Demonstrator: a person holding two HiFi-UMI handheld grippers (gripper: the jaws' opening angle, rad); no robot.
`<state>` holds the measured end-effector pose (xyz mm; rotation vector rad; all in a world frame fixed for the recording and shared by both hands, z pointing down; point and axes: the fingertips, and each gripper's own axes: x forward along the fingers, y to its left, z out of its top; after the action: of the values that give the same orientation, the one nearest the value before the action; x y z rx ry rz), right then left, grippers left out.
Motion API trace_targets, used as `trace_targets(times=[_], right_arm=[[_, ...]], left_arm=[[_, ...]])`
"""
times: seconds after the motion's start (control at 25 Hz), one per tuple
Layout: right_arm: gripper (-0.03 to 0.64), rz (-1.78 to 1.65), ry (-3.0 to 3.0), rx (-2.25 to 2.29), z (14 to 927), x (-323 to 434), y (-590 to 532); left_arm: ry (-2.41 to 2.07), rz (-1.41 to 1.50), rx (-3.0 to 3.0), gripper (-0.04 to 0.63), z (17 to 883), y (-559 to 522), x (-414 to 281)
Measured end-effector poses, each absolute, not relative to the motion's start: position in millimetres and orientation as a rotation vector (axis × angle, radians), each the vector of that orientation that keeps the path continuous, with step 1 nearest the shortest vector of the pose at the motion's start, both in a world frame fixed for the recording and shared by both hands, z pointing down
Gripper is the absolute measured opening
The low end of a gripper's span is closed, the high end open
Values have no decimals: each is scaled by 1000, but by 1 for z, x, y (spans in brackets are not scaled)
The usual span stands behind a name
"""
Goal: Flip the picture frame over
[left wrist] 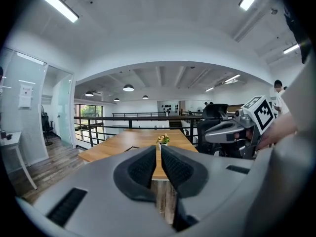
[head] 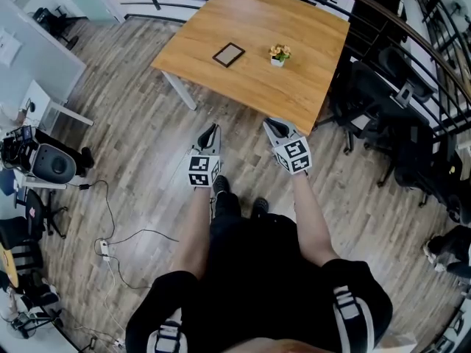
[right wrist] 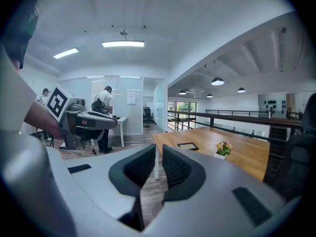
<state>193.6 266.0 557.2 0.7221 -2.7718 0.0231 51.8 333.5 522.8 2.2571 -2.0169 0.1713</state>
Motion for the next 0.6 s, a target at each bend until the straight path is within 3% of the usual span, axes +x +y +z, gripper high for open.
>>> trace_targets(times=[0.16, 0.2, 0.24, 0.6], right_arm=[[221, 43, -2801, 740, 552, 191, 262], [262, 46, -2806, 743, 551, 191, 261], [283, 47, -2809, 746, 551, 190, 261], [440, 29, -2820, 762, 554, 175, 253]], left_arm=[[-1999, 120, 2256, 41, 521, 331, 50], [-1982, 108, 2253, 110, 523, 329, 51], [-1963, 101, 2251, 172, 526, 328, 51], [-1930, 84, 2229, 243, 537, 321, 39]])
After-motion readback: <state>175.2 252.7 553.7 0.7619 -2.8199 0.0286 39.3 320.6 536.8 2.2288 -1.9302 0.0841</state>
